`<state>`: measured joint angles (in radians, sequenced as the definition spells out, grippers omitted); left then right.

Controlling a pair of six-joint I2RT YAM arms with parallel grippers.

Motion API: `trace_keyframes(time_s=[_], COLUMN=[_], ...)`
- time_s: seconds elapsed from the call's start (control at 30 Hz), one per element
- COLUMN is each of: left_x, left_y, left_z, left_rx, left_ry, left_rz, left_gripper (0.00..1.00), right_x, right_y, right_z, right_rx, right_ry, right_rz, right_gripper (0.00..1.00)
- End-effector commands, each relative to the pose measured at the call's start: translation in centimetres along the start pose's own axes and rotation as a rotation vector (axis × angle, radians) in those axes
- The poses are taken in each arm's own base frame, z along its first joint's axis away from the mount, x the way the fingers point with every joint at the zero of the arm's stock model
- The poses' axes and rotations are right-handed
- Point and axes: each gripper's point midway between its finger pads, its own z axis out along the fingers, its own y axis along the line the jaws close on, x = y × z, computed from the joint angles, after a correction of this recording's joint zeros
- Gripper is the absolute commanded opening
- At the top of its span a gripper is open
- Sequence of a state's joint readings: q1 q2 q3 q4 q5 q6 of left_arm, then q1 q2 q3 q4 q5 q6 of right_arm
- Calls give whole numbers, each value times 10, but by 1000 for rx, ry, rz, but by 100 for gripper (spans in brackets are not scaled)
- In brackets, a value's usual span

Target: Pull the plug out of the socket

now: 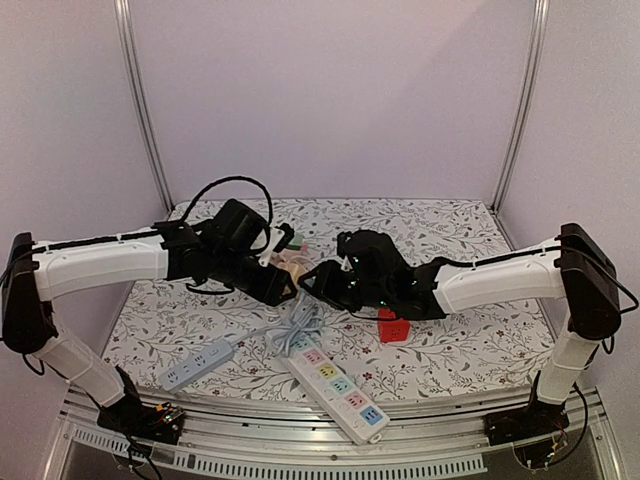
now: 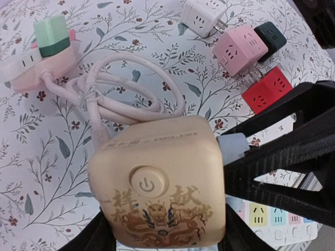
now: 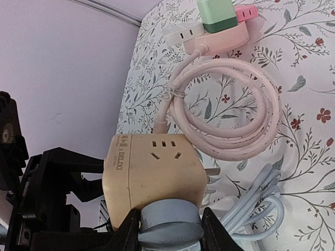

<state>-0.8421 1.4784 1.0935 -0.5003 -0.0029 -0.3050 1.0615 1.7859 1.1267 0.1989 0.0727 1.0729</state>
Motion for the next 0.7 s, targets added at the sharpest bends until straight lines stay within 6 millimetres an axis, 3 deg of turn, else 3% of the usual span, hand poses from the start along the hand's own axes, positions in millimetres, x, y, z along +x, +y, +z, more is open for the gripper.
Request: trace_keyframes(time_s=[0.0,0.27,0.67], left_x=[-37,-39,-63], left_y=[6,-6,-23], left_z=[-13,-13,-45], left_rx=[-95,9,377], left_ry=[-110,-107,-191], left_rz=[88,57,-129], left_gripper=[15,14,13], right_x=[-7,-10,-3], right_y=[5,12,-12], right_z=[-7,-3,-2], right_rx=[27,13,69], right_ry=[-25,-31,-38], right_rz=[7,6,9], right_gripper=[0,0,0])
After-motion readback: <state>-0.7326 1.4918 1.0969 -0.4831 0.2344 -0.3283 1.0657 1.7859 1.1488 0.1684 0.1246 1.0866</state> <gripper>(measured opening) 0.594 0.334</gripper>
